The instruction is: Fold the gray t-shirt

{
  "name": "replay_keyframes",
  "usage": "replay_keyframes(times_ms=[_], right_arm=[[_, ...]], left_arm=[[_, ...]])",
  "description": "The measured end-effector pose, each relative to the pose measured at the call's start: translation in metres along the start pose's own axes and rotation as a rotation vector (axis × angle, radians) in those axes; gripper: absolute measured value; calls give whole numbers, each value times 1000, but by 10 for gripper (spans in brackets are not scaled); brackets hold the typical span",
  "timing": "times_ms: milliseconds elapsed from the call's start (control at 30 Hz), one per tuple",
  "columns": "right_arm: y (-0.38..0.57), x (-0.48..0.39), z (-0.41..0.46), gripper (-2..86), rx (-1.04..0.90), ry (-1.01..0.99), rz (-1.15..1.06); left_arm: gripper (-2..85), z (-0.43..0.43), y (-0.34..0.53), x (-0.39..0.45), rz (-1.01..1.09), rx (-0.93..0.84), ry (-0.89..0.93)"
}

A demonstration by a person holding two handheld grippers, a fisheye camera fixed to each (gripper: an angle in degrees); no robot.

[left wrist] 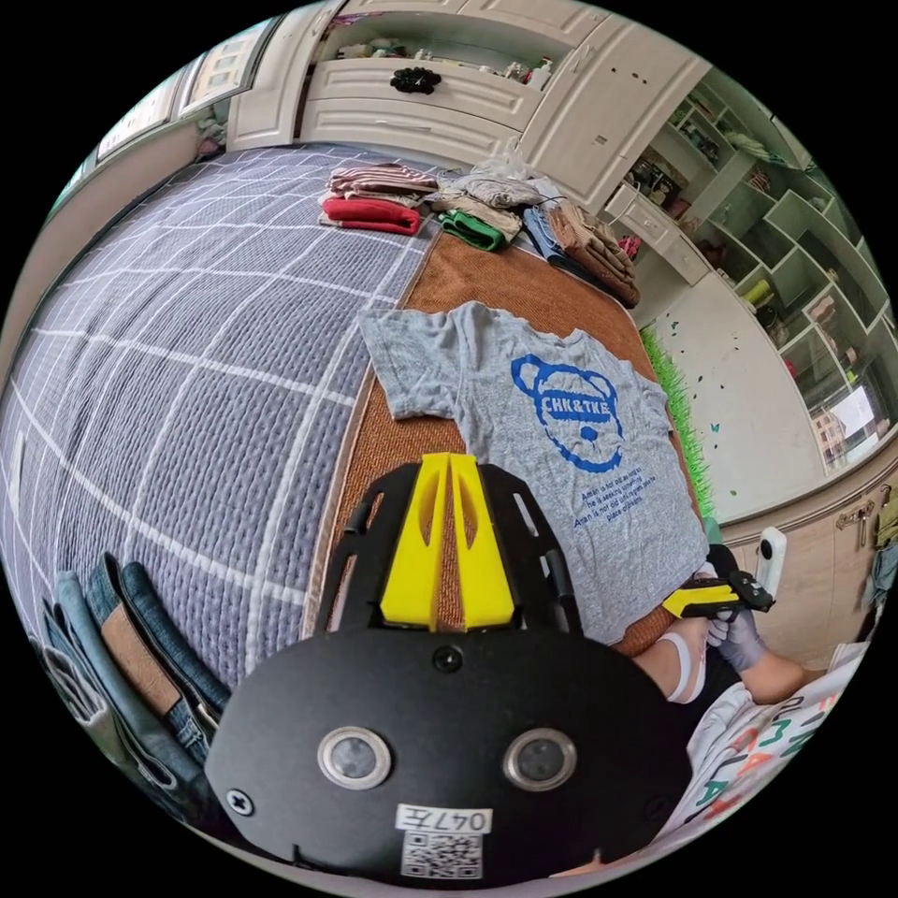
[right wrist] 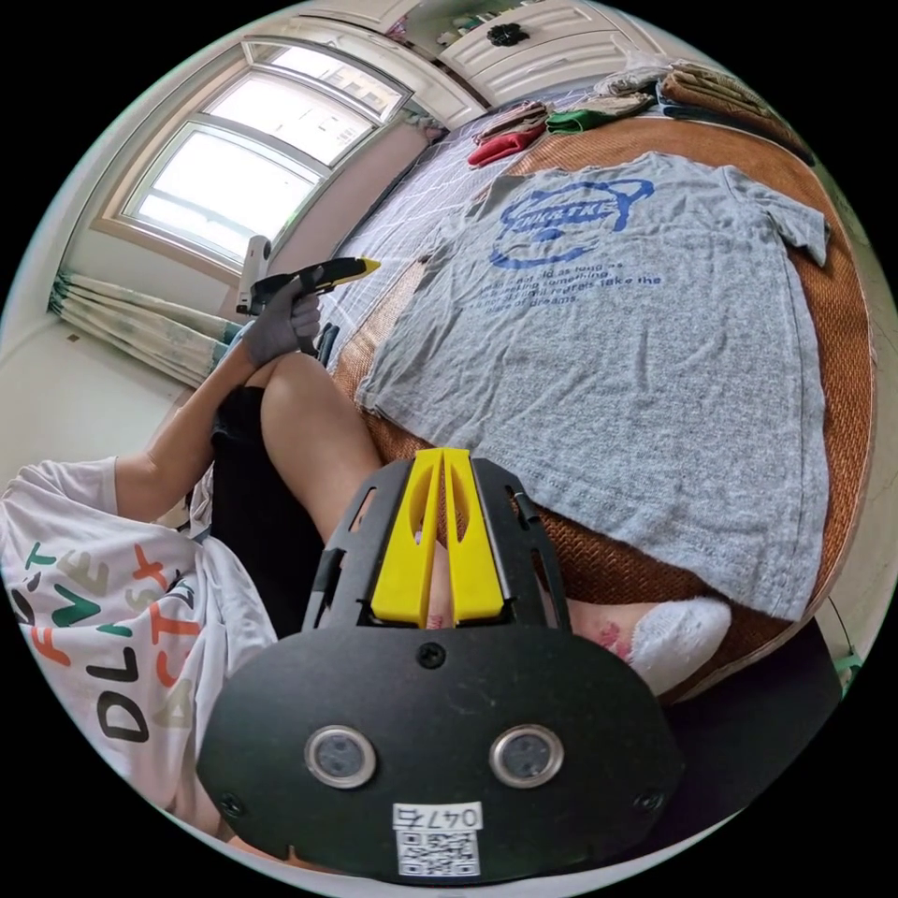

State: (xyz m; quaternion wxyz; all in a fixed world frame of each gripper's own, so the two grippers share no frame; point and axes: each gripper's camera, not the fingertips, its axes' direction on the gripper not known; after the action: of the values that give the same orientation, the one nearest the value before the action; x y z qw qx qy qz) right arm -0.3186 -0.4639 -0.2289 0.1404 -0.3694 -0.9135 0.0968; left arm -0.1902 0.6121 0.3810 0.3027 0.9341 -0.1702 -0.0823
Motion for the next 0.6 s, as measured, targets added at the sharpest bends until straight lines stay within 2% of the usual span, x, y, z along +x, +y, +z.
replay_keyframes(times_ms=[133,233,300,400,600], right_arm=[[-2,4,-16,-6,68,-14,-9],[-8,12,-62,10,227,162,-9],[-21,29,-90,21,270,283,26],[-52,69,-125,33,248,349,64],[-110,129,-129,43,40,441,15]], left_arm=[[-7,24,-1,-7,-9,3,19],[4,44,-8,-6,29,-26,26],[41,59,-15,-9,25,-43,48],[72,88,-24,-18,16,-69,119],[90,143,-27,-47,-36,-160,213]])
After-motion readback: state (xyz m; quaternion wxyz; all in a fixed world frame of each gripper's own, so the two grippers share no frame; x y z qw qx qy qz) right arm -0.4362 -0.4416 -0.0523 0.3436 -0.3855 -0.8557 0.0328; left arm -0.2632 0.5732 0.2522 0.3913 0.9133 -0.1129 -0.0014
